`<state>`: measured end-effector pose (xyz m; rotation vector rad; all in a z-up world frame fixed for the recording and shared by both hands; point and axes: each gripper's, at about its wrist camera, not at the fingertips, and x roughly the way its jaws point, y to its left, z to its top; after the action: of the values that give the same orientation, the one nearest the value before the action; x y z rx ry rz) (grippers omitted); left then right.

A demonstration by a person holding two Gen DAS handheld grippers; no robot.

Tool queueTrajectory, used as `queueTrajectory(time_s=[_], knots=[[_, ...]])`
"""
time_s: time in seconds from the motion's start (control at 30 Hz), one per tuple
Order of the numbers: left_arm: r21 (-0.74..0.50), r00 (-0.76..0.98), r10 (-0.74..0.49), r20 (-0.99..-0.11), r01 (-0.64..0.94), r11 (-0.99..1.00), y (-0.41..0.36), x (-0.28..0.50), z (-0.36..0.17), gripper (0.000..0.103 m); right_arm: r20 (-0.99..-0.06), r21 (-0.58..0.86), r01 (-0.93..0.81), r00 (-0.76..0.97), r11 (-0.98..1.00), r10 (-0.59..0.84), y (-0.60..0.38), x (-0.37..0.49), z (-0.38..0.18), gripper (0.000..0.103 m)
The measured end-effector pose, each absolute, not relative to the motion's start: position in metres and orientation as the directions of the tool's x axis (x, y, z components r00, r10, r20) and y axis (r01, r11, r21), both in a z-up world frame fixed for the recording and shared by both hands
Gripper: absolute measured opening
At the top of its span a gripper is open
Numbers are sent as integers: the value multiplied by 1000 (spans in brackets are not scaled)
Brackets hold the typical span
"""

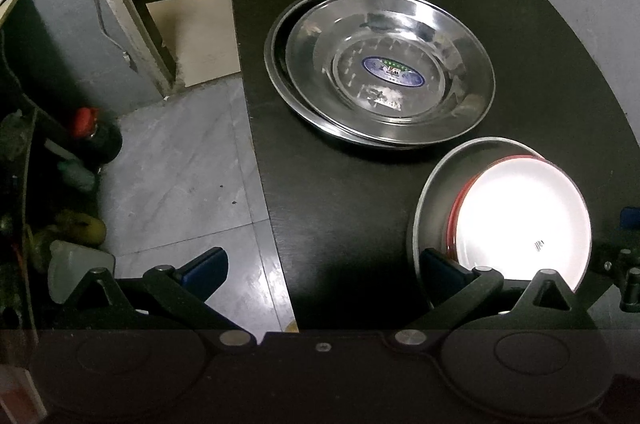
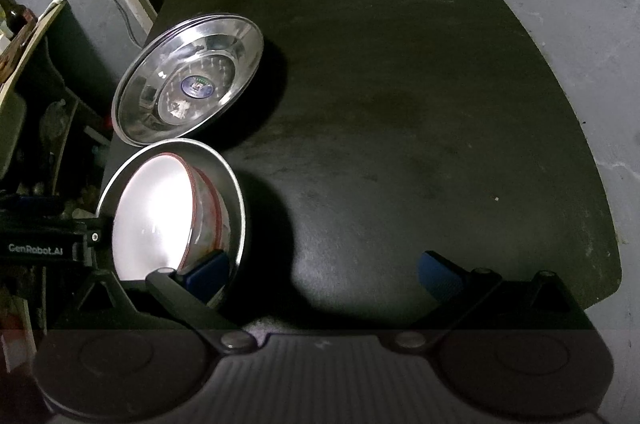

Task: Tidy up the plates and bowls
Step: 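Lift the steel bowl with nested white bowls toward the plate stack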

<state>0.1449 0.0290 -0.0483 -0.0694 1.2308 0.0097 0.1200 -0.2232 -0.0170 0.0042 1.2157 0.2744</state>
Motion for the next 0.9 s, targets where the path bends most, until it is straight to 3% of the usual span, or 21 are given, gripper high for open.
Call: queueTrajectory(time_s=[0.17,0.4,0.57,0.7,0.9], knots=[[-48,330,-36,-943,-29,998,26,146,-51,100,-926,141,-218,316,966,207,-221,121,-19,103],[-69,335,-64,-940,-1,998,26,145,-48,89,-922,145,-226,323,963,214,-220,121,-17,98],[-103,337,-105,-936,23,994,25,144,-46,76,-912,162,-255,330,953,243,-217,119,-13,82],[-144,341,-150,-928,44,989,24,143,-44,58,-903,198,-267,325,943,282,-217,118,-11,72],[-187,343,-204,-917,83,979,18,142,-42,33,-886,247,-299,315,922,339,-215,115,-9,48]])
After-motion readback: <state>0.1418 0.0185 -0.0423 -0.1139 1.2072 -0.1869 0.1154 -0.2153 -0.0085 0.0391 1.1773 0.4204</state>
